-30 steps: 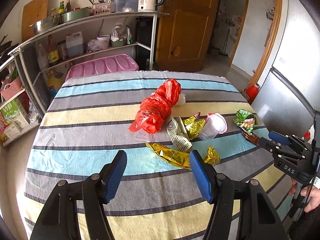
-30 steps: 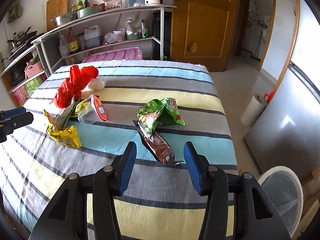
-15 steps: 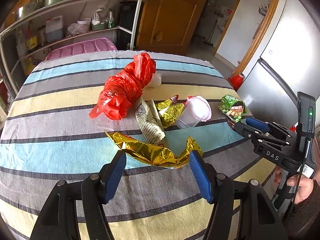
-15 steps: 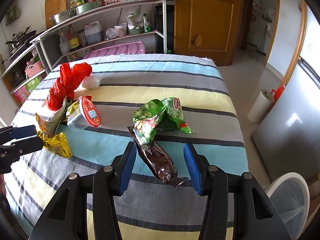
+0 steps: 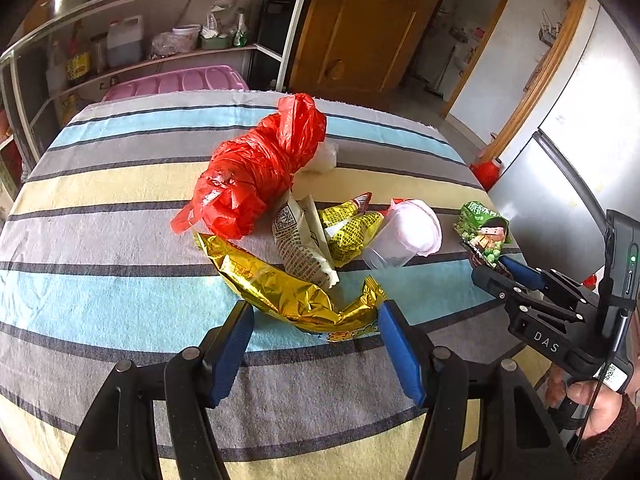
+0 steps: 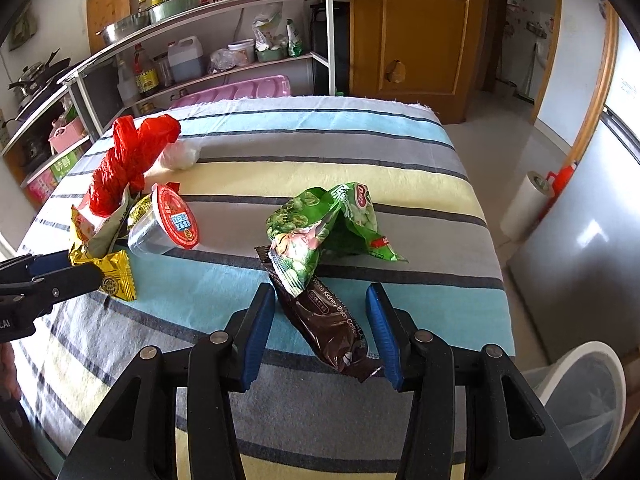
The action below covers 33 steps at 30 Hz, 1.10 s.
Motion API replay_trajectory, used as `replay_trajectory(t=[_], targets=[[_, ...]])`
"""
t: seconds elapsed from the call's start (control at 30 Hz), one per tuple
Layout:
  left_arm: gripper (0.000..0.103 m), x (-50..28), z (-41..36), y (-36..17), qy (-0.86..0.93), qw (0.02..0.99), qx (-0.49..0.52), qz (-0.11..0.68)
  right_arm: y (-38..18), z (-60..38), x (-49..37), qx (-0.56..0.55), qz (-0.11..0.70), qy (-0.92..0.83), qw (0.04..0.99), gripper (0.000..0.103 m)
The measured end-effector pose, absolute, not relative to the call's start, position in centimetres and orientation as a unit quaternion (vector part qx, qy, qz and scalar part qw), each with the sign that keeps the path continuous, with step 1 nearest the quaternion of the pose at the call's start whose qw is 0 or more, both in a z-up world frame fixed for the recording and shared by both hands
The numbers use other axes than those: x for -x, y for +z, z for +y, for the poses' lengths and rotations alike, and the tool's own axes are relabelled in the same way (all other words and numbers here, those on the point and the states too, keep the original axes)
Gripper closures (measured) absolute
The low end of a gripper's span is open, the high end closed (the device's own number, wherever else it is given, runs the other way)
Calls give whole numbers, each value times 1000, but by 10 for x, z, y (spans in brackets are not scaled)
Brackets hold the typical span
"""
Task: Collect trash
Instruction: 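Grasp the gold foil wrapper with the left tool while the right tool grasps another brown wrapper, then lift both held wrappers and carry them toward the white bin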
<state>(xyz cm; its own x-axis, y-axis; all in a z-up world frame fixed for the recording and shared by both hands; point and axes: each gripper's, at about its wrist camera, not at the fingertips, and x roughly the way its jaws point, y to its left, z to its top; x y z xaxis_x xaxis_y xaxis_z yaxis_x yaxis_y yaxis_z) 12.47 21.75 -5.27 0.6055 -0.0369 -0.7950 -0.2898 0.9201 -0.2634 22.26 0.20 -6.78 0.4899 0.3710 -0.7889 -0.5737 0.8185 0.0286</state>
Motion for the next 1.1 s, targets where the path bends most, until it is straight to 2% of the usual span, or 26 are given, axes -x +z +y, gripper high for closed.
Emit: replay_trajectory(t=[0.17,0.23,0.33,0.37,0.43,1.1], targets=[[56,-125,216,-53,63,878,188,436,-67,2,-220,124,420,274,856,68],[60,-125,213,-53,64,878,184,437,-67,3,-219,126,418,276,856,70],[69,-125,211,-52,61,879,182,436,-67,2,-218,127,417,275,857,81],[70,-124,210,-51,59,880,180,436,-67,2,-218,126,417,277,856,87],[72,-124,210,-51,59,881,177,435,-67,2,-216,128,417,278,856,91],[76,-102,196,-41,53,888,166,426,-61,-8,-193,101,417,307,849,94]])
